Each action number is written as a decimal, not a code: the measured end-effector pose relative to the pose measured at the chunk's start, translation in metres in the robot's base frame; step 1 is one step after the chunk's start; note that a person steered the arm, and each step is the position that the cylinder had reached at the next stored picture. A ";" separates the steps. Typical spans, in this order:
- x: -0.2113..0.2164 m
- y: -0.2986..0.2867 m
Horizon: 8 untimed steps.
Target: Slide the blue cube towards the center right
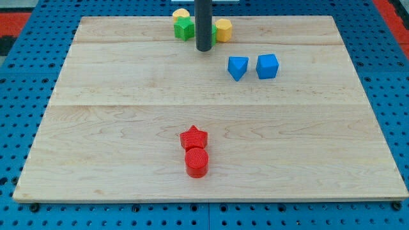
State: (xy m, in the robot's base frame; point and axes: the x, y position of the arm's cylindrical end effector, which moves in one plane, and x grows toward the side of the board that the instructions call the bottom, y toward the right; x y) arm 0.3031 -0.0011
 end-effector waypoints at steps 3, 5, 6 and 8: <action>0.037 0.115; 0.020 0.165; 0.029 0.134; 0.023 0.100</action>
State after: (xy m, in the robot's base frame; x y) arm 0.3266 0.0989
